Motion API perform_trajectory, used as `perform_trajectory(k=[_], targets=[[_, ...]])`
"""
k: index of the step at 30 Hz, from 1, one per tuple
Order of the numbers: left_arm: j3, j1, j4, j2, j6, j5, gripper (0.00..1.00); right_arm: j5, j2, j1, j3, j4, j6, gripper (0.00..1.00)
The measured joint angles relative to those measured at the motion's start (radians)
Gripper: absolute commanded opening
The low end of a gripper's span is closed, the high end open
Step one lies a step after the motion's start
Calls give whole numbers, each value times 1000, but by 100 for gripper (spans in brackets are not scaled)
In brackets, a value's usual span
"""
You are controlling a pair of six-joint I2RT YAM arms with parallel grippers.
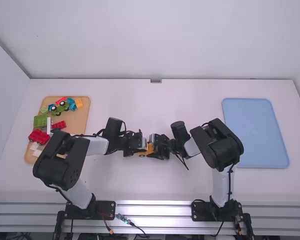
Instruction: Assemble lego blocks to make yellow taxi
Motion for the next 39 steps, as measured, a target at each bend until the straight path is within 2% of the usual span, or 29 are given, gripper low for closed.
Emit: perform_trajectory(k=[10,39], targets=[[29,0,-76,0,-24,7,2,0,0,0,0,-1,0,43],[3,3,-69,-21,-17,-19,2,3,0,1,0,-1,0,43]])
